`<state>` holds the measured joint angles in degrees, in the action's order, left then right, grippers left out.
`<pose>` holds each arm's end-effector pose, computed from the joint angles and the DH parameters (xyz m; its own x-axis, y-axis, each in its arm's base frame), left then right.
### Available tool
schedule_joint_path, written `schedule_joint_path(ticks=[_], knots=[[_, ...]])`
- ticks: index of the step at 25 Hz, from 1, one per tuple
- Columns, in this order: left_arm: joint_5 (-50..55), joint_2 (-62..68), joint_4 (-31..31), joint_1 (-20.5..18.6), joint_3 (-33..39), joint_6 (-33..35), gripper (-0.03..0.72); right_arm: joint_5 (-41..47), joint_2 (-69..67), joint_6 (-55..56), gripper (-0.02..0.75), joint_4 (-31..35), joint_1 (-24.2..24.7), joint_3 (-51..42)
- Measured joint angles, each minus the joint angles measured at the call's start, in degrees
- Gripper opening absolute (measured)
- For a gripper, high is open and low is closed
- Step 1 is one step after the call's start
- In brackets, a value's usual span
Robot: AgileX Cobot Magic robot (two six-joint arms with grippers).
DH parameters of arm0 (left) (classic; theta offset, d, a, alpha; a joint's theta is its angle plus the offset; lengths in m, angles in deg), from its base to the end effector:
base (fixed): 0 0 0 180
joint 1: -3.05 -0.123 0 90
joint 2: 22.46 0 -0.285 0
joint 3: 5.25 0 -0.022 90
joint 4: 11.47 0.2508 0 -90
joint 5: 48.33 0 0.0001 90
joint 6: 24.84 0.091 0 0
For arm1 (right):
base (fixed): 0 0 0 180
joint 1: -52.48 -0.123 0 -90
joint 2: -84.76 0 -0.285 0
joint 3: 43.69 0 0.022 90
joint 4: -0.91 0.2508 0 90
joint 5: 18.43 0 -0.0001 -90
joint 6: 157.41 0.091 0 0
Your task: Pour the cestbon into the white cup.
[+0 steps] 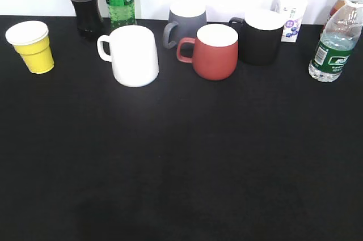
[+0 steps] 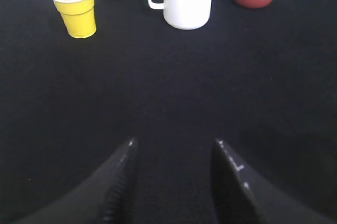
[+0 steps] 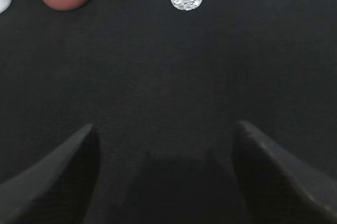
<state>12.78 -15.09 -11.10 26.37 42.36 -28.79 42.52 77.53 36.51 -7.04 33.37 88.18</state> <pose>-0.0073 0.0037 0.2814 -0.4287 0.1132 -0.8963 0.3638 0.9298 -0.0566 -0.0038 -0.0130 0.2797 -0.4477 0.0280 -0.8937 -0.1465 0.9837 0.1043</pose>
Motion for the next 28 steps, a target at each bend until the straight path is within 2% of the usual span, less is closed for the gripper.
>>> schedule_joint_path(ticks=[3, 4, 10, 13, 15, 21, 28], knots=[[0.0, 0.0, 0.0, 0.0, 0.0, 0.0, 0.349, -0.1, 0.0, -0.05, 0.594, 0.06, 0.0, 0.0], [0.0, 0.0, 0.0, -1.27, 0.0, 0.0, 0.347, -0.15, 0.0, -0.05, 0.594, 0.06, 0.89, 0.0], [-0.05, 0.0, 0.0, -17.84, 0.0, 0.0, 0.345, -0.21, 0.04, -0.17, 0.594, 0.06, 15.12, 0.0], [-0.05, 0.0, 0.0, -21.78, 0.0, 0.0, 0.335, -0.21, 0.04, -0.23, 0.594, 0.06, 18.78, 0.0], [-0.05, 0.0, 0.0, -22.03, 0.0, 0.0, 0.305, -0.21, 0.04, -0.23, 0.594, 0.06, 20.19, 0.0], [-0.05, 0.0, 0.0, -22.09, 0.0, 0.0, 0.246, -0.23, 0.04, -0.23, 0.593, 0.08, 20.25, 0.0], [-0.05, 0.0, 0.0, -22.09, 0.0, 0.0, 0.243, -0.28, 0.04, -0.23, 0.594, 0.08, 20.25, 0.0]])
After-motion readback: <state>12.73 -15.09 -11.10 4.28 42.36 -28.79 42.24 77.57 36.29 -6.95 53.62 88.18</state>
